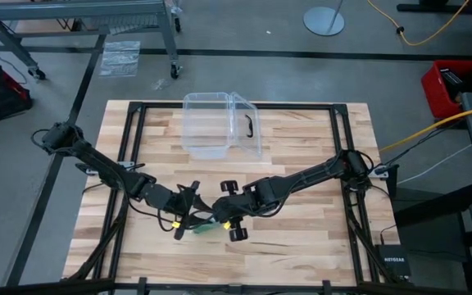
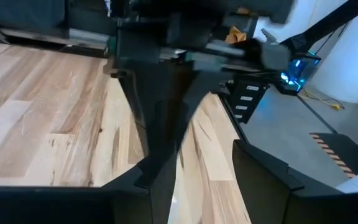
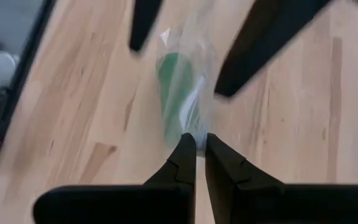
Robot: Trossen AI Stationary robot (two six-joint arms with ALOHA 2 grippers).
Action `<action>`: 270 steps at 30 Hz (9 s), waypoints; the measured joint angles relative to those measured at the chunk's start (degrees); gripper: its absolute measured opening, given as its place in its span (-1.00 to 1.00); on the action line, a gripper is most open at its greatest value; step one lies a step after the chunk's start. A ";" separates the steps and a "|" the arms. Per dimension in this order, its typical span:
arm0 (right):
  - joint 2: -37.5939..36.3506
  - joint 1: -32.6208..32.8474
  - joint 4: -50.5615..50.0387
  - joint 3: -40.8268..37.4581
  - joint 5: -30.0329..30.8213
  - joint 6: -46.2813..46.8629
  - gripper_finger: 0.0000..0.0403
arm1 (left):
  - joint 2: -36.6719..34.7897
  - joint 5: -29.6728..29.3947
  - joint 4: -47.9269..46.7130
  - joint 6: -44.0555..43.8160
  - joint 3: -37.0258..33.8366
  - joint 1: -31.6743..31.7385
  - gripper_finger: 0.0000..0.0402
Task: Roll bandage
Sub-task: Close the transparent zip bag
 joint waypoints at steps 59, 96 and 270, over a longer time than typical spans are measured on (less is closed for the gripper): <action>-0.07 -0.02 5.40 0.09 -2.01 0.95 -0.63 | -0.30 -0.13 -0.60 -10.16 0.02 -1.07 -1.00; -20.10 10.00 -19.02 -22.81 24.89 32.10 -0.51 | -11.67 -4.09 -14.97 -11.40 0.00 4.40 -1.00; -16.76 3.66 71.54 -52.61 4.77 27.41 -0.02 | 15.65 -1.09 24.94 -17.29 -2.36 1.03 -1.00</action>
